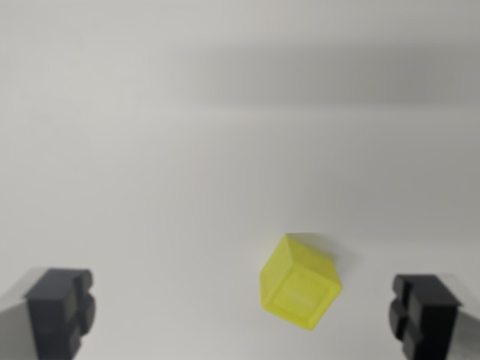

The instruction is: Pick yellow cube

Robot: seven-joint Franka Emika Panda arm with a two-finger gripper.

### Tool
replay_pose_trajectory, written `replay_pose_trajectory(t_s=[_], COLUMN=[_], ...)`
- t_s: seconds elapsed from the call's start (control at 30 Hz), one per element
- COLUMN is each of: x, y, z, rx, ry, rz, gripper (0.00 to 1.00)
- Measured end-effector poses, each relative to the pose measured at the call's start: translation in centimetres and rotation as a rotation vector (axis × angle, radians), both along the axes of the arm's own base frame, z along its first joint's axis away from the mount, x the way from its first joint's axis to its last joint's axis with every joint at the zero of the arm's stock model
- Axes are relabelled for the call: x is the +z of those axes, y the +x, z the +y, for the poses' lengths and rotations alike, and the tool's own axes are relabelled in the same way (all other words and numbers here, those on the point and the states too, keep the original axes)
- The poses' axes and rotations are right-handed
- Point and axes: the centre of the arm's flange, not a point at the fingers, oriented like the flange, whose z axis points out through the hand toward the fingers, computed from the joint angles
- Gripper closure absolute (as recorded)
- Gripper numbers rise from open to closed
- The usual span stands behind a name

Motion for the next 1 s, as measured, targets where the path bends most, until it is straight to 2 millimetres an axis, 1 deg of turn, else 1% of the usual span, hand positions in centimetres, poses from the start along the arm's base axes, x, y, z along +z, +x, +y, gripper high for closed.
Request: replay_pose_trajectory(t_s=[1.0], x=[-5.0], y=[-3.9], z=[-1.2], rx=[-0.131], ry=[0.001], rz=[-0.009], gripper=[0.00])
